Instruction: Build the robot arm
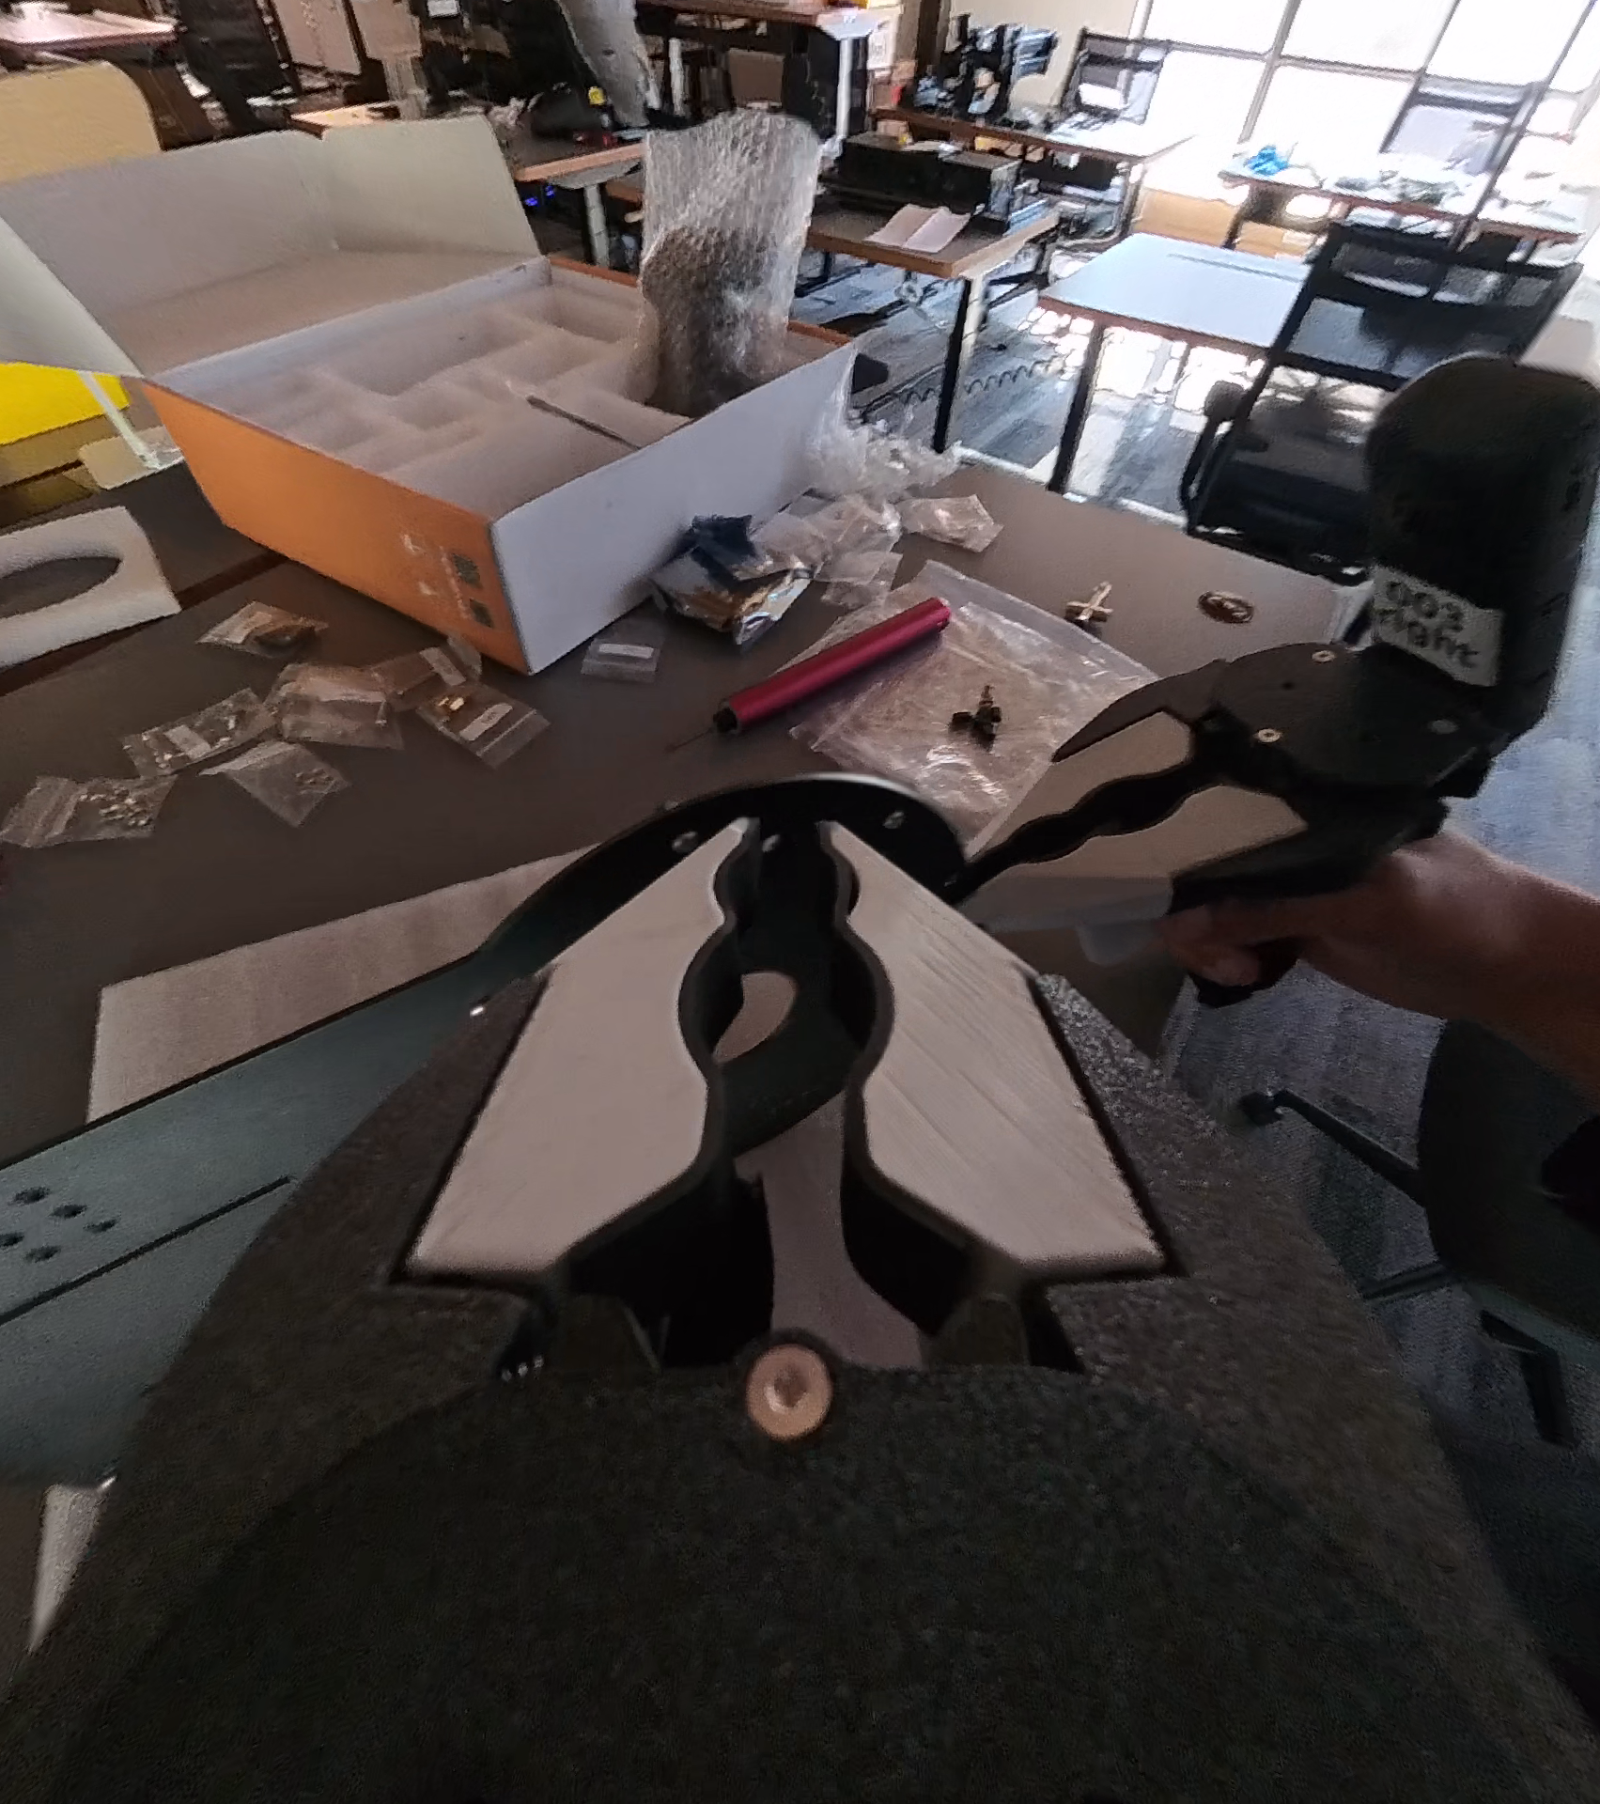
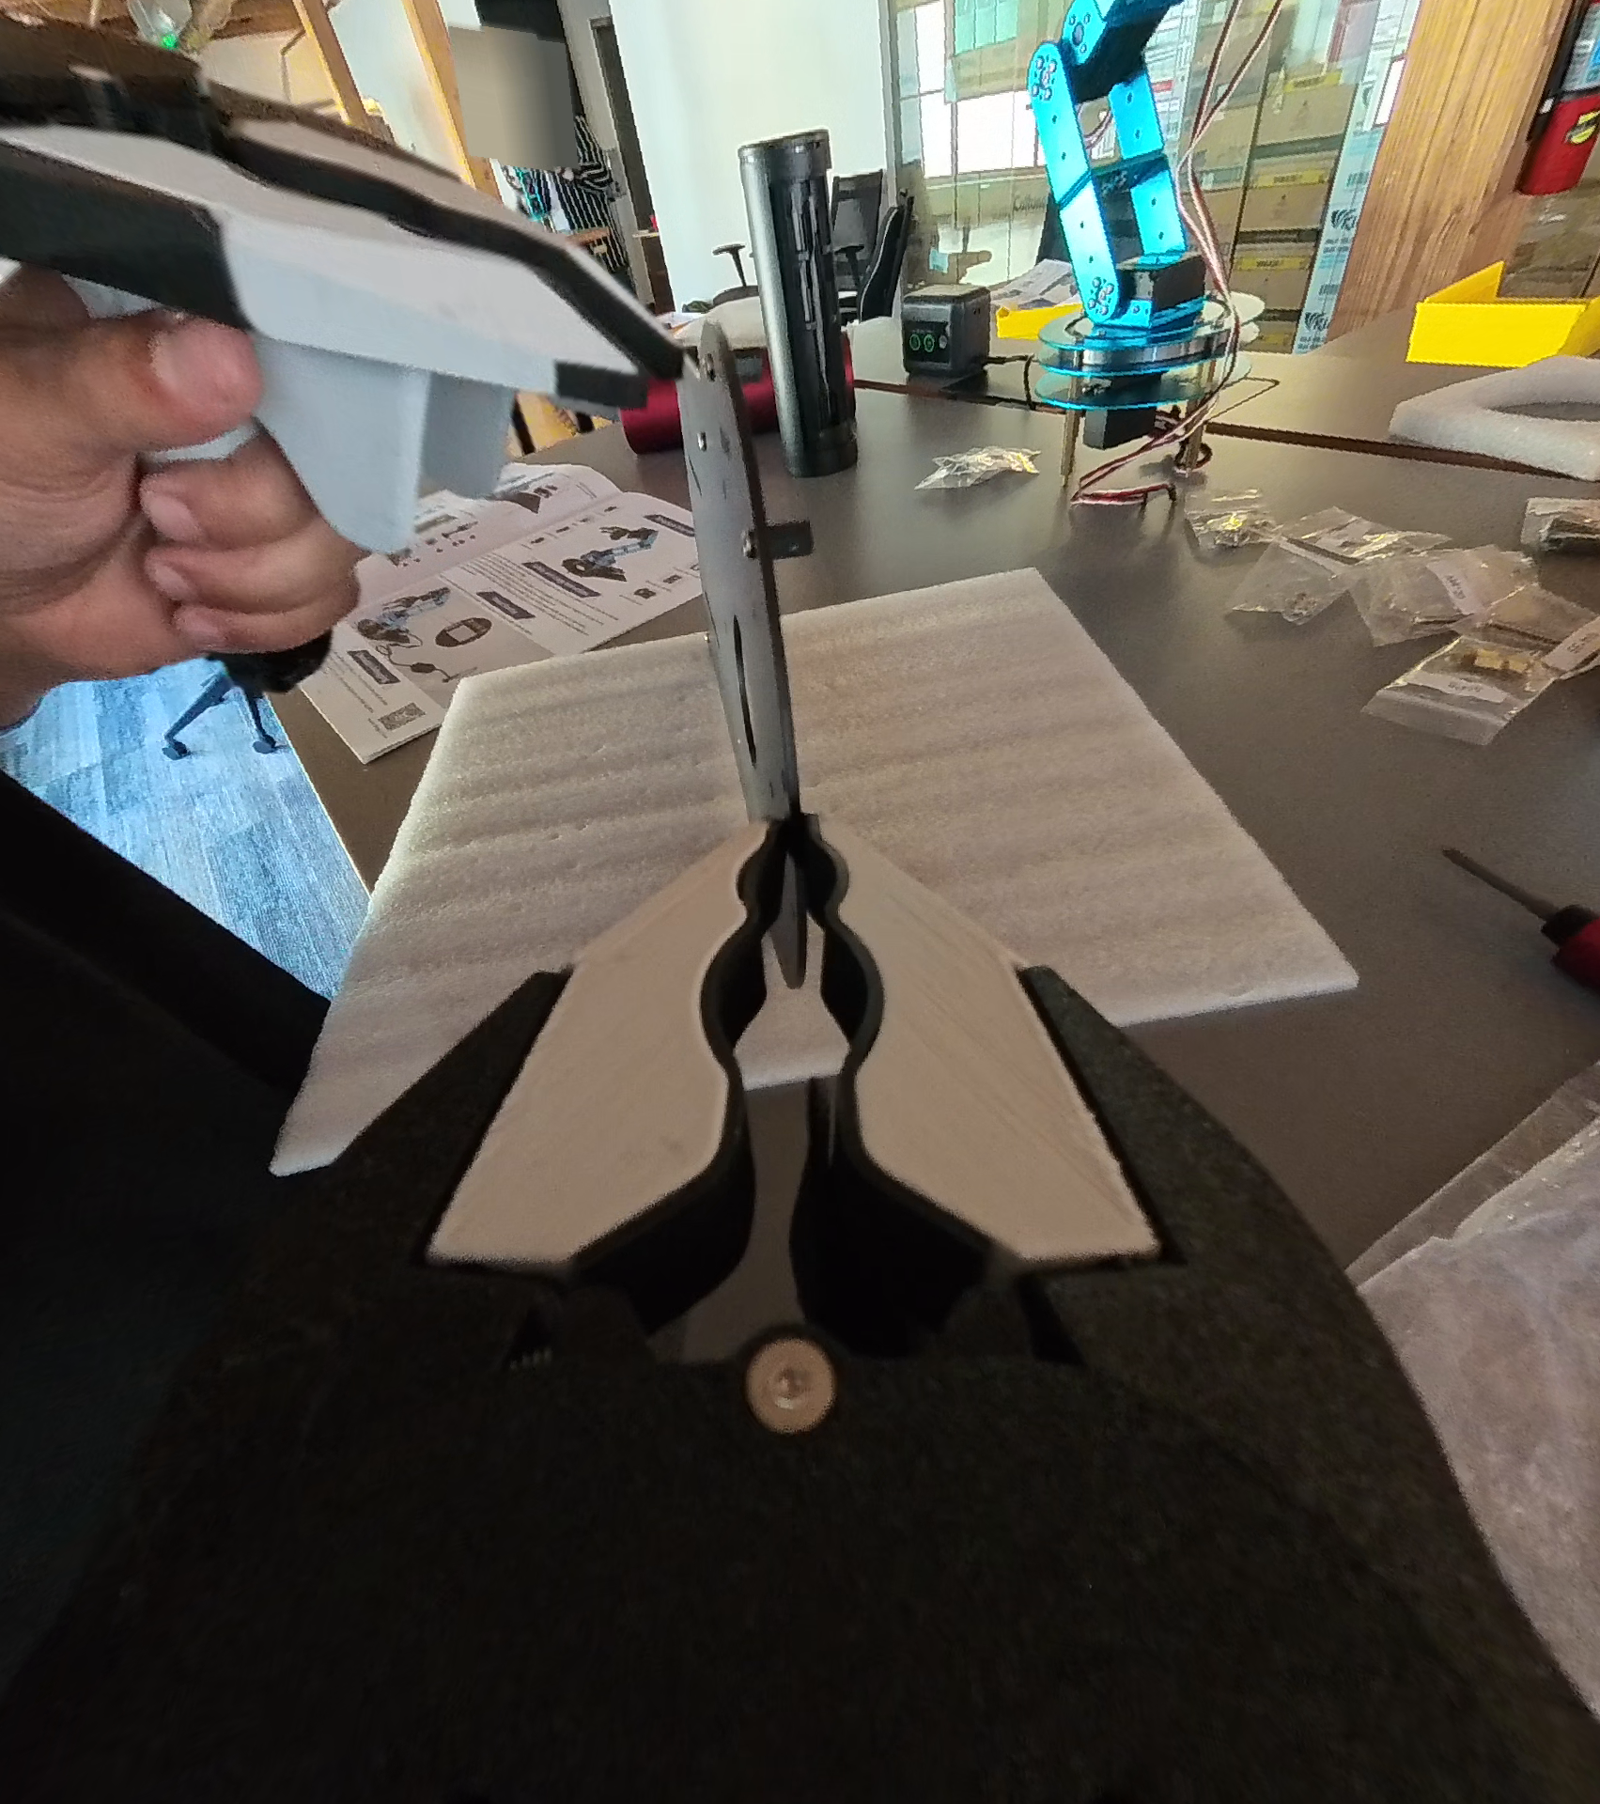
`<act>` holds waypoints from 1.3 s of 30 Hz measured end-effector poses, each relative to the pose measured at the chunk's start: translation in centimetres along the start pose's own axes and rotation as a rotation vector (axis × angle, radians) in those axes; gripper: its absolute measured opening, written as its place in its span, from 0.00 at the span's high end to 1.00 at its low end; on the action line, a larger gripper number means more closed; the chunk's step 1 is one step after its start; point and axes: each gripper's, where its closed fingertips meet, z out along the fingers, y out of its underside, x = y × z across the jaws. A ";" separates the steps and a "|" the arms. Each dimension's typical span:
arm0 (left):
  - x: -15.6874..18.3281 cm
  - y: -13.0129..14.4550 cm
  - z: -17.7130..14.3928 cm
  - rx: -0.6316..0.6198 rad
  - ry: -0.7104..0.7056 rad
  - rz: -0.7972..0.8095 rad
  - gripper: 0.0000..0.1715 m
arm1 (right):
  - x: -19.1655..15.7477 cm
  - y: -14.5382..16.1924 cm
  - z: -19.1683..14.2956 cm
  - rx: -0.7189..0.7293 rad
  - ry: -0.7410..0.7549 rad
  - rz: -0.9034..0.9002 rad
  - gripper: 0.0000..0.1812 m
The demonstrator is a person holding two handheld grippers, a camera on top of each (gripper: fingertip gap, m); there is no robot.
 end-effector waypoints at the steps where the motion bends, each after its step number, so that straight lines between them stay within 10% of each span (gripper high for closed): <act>1: 0.6 -0.2 0.0 0.006 0.018 0.004 0.94 | 0.0 0.0 0.0 -0.001 -0.001 -0.002 0.99; 12: 3.6 1.4 2.1 -0.051 0.047 0.109 0.94 | 0.0 0.0 0.0 -0.004 -0.001 -0.006 0.99; 17: 1.2 -1.9 -0.7 0.017 0.037 0.246 0.83 | 0.0 0.0 0.0 -0.011 -0.006 -0.014 0.99; 29: -3.4 3.6 1.1 -0.547 0.418 0.549 0.84 | -0.3 0.0 0.0 0.000 -0.011 -0.029 0.99; 39: -3.2 4.0 0.6 -0.560 0.506 0.632 0.92 | 0.4 0.5 -2.7 0.008 0.172 0.000 0.89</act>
